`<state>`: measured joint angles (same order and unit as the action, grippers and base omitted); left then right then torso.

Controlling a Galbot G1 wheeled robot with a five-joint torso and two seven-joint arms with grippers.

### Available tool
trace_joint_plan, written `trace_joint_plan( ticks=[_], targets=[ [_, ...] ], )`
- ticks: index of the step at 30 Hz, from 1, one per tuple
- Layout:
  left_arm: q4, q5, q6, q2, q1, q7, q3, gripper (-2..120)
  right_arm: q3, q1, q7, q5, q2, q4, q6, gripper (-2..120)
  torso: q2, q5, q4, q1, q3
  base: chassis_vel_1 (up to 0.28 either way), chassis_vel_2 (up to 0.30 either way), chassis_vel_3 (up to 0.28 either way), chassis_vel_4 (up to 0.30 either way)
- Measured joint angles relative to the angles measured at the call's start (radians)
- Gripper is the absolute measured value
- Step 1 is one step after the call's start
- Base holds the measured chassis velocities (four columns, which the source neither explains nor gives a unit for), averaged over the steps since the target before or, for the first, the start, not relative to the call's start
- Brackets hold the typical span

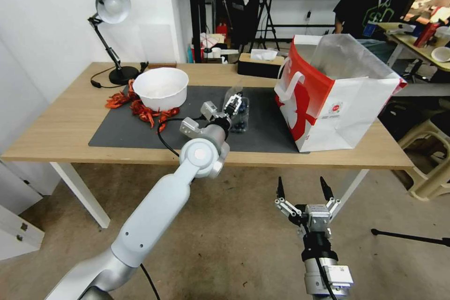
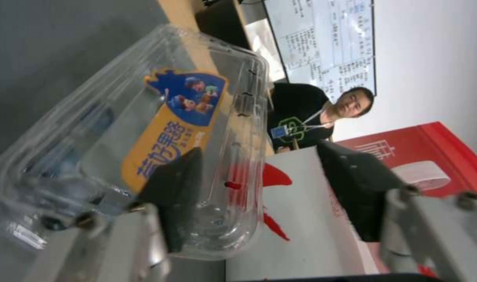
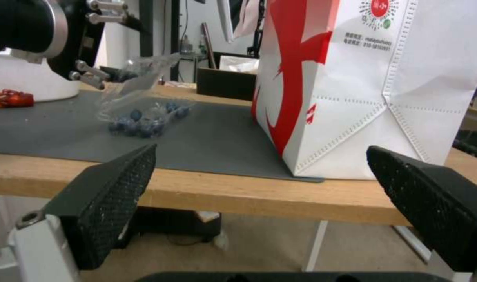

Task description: Close the takeout container lid, then place the container into the takeout bag.

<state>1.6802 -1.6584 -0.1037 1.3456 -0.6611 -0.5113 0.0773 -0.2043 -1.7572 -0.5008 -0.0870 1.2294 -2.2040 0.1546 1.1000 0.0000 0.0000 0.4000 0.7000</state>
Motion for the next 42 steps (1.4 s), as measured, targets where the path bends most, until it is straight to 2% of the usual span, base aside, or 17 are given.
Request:
trace_joint_plan(
  ticks=[1,2,3,6,7,9,11,14,15,16,25,32,39,41,42],
  targets=[
    [0.0,-0.001,0.0,0.001,0.0,-0.001,0.0,55,0.0,0.0,0.0,0.0,0.0,0.0,0.0,100,0.0,0.0,0.0,0.0,0.0,0.0,0.0,0.0,0.0],
    [-0.004,-0.005,0.0,0.005,0.0,-0.005,0.0,48,0.001,0.0,0.0,-0.001,0.0,0.0,0.0,100,0.0,0.0,0.0,0.0,0.0,0.0,0.0,0.0,0.0],
    [-0.004,-0.005,0.0,0.005,0.0,-0.005,0.0,48,0.001,0.0,0.0,-0.001,0.0,0.0,0.0,100,0.0,0.0,0.0,0.0,0.0,0.0,0.0,0.0,0.0],
    [-0.013,-0.01,0.0,0.016,-0.005,-0.016,0.0,32,0.0,-0.002,0.0,-0.003,0.0,0.0,0.002,100,0.0,0.0,0.0,0.0,0.0,0.0,0.0,0.0,0.0],
    [-0.013,-0.01,0.0,0.016,-0.005,-0.016,0.0,32,0.0,-0.002,0.0,-0.003,0.0,0.0,0.002,100,0.0,0.0,0.0,0.0,0.0,0.0,0.0,0.0,0.0],
    [-0.023,-0.011,0.0,0.019,-0.01,-0.021,0.003,23,0.0,-0.005,0.0,-0.004,0.0,0.0,0.005,100,0.0,0.0,0.0,0.0,0.0,0.0,0.0,0.0,0.0],
    [-0.027,-0.009,0.0,0.02,-0.012,-0.022,0.005,19,0.0,-0.005,-0.001,-0.004,0.0,0.0,0.005,100,0.0,-0.0001,-0.0001,0.0,0.0,0.0,0.0,0.0,0.0],
    [-0.04,0.001,0.001,0.02,-0.015,-0.029,0.015,5,0.001,-0.006,-0.001,-0.005,0.0,0.0,0.006,100,0.0,0.0,0.0,0.0,0.0,0.0,0.0,0.0,0.0],
    [-0.04,0.001,0.001,0.02,-0.015,-0.029,0.015,5,0.001,-0.006,-0.001,-0.005,0.0,0.0,0.006,100,0.0,0.0,0.0,0.0,0.0,0.0,0.0,0.0,0.0],
    [-0.043,0.005,0.002,0.019,-0.016,-0.033,0.018,0,0.001,-0.005,-0.001,-0.005,0.0,0.0,0.006,100,0.0,0.0,-0.0001,0.0,0.0,0.0,0.0,0.0,0.0],
    [-0.058,0.038,0.021,0.012,-0.017,-0.072,0.03,0,0.0,0.012,-0.001,0.014,-0.006,-0.008,-0.005,100,0.0,0.0,-0.0001,0.0,0.0,0.0,0.0,0.0,0.0],
    [-0.061,0.052,0.023,0.008,-0.013,-0.077,0.035,0,-0.017,0.089,-0.001,0.123,-0.039,-0.04,-0.071,100,0.0,0.0001,0.0,0.0,0.0,0.0,0.0,0.0,0.0],
    [-0.065,0.056,0.023,0.003,-0.011,-0.082,0.039,0,-0.016,0.266,-0.024,0.391,-0.11,-0.062,-0.235,100,0.0,-0.0001,0.0,0.0,0.0,0.0,0.0,0.0,0.0],
    [-0.065,0.057,0.023,0.003,-0.01,-0.083,0.04,0,-0.014,0.28,-0.028,0.414,-0.115,-0.062,-0.248,100,0.0,0.0001,0.0,0.0,0.0,0.0,0.0,0.0,0.0],
    [-0.065,0.057,0.023,0.003,-0.009,-0.085,0.041,0,-0.009,0.325,-0.039,0.5,-0.132,-0.06,-0.29,100,0.0,0.0001,0.0001,0.0,0.0,0.0,0.0,0.0,0.0]
  ],
)
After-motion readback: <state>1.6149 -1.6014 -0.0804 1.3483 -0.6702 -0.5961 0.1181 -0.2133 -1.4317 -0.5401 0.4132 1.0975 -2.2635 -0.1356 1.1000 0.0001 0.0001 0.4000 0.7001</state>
